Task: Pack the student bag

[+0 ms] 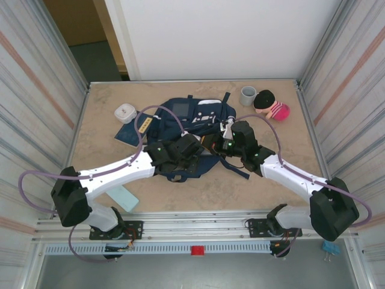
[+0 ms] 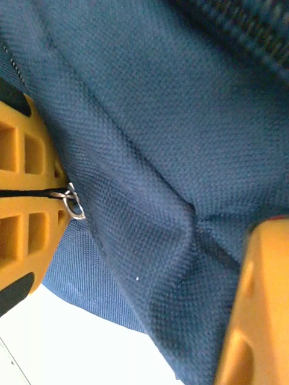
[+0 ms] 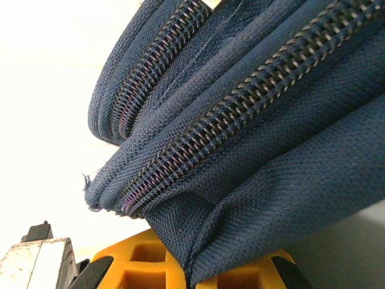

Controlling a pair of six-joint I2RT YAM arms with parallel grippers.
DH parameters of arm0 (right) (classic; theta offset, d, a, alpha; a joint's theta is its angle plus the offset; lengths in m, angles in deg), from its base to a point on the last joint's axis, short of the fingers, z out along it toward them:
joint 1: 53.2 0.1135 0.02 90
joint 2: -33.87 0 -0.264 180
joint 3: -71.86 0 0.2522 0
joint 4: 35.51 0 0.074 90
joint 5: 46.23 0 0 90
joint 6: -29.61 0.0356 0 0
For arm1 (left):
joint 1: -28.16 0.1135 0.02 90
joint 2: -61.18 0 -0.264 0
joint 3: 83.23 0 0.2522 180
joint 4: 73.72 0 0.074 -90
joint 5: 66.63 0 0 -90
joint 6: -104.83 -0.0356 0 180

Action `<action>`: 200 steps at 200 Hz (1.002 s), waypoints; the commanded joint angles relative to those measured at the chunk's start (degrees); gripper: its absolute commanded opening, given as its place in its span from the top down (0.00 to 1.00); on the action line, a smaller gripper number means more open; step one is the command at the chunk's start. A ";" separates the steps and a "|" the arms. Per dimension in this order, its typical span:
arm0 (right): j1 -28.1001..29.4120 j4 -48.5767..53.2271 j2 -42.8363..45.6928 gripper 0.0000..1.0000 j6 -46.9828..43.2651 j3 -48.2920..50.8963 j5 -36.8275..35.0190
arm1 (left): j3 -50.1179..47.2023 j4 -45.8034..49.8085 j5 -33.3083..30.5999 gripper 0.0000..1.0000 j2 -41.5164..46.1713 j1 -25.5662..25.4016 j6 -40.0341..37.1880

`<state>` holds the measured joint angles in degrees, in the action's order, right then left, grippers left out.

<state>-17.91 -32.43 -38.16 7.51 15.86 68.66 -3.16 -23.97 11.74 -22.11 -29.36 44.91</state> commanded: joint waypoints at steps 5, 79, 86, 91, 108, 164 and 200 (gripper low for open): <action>0.31 -1.89 1.74 1.00 -3.17 -3.38 1.81 | -1.08 -1.02 -2.79 0.99 2.47 0.29 0.15; -7.88 6.58 2.62 1.00 -10.34 -3.97 11.02 | -12.97 -10.87 14.71 1.00 12.58 6.86 -6.15; -8.23 6.80 2.55 1.00 -10.74 -4.25 11.68 | -14.41 -12.58 16.35 1.00 13.65 7.21 -6.66; -8.40 7.16 2.42 1.00 -11.08 -4.42 12.15 | -15.40 -14.04 18.20 1.00 14.43 7.69 -7.21; -8.65 7.95 1.94 1.00 -11.82 -5.27 12.95 | -17.97 -19.38 23.51 1.00 16.13 9.10 -7.33; -6.29 4.91 0.01 1.00 -11.12 -6.22 15.00 | -19.45 -29.41 30.54 0.91 13.89 10.50 -3.90; -6.06 4.96 0.04 1.00 -11.21 -6.85 16.12 | -19.72 -29.79 31.22 0.91 13.36 11.20 -4.24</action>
<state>-24.71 -23.82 -38.16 -1.76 12.62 80.99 -22.46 -49.85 40.30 -9.02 -18.76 40.74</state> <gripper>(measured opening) 0.076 0.072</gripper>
